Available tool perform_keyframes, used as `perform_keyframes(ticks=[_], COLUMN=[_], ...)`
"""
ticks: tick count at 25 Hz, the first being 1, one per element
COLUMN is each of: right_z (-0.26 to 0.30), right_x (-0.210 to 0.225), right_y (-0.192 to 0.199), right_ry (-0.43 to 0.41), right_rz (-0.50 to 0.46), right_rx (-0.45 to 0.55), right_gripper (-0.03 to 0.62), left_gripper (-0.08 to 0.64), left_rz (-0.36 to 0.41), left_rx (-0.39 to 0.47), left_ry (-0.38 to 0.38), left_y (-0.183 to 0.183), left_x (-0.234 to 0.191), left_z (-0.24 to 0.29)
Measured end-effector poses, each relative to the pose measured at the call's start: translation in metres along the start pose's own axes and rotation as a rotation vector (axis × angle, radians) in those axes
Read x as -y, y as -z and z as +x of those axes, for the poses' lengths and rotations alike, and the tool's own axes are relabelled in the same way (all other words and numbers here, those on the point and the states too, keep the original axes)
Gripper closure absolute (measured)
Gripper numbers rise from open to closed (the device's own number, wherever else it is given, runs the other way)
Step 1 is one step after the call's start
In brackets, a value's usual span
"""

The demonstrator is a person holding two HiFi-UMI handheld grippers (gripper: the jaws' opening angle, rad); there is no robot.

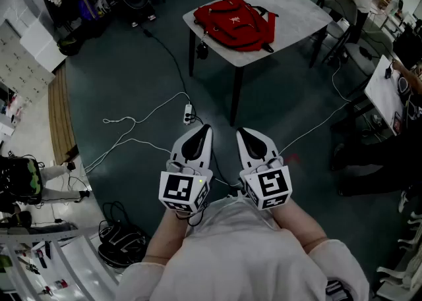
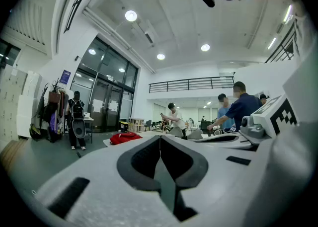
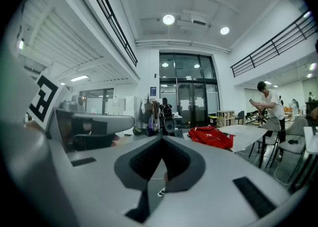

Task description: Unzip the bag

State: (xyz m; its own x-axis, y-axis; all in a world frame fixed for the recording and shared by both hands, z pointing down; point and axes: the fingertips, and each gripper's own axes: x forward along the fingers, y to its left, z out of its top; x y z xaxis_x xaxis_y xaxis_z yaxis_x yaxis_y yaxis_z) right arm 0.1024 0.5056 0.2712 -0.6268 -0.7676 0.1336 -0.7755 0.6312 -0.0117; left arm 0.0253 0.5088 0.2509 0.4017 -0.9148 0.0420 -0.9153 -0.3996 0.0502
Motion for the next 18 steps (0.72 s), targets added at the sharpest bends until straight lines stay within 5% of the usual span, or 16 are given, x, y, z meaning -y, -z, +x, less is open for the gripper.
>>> perform_keyframes(ticks=[18], right_z=[0.003], right_x=[-0.010], right_y=[0.007], right_ry=[-0.027], right_rz=[0.022], right_rx=[-0.019], right_gripper=[0.569], left_gripper=[0.540], left_rz=[-0.023], left_rx=[-0.025], left_ry=[-0.017], left_y=[0.008], left_x=[-0.007], left_z=[-0.007])
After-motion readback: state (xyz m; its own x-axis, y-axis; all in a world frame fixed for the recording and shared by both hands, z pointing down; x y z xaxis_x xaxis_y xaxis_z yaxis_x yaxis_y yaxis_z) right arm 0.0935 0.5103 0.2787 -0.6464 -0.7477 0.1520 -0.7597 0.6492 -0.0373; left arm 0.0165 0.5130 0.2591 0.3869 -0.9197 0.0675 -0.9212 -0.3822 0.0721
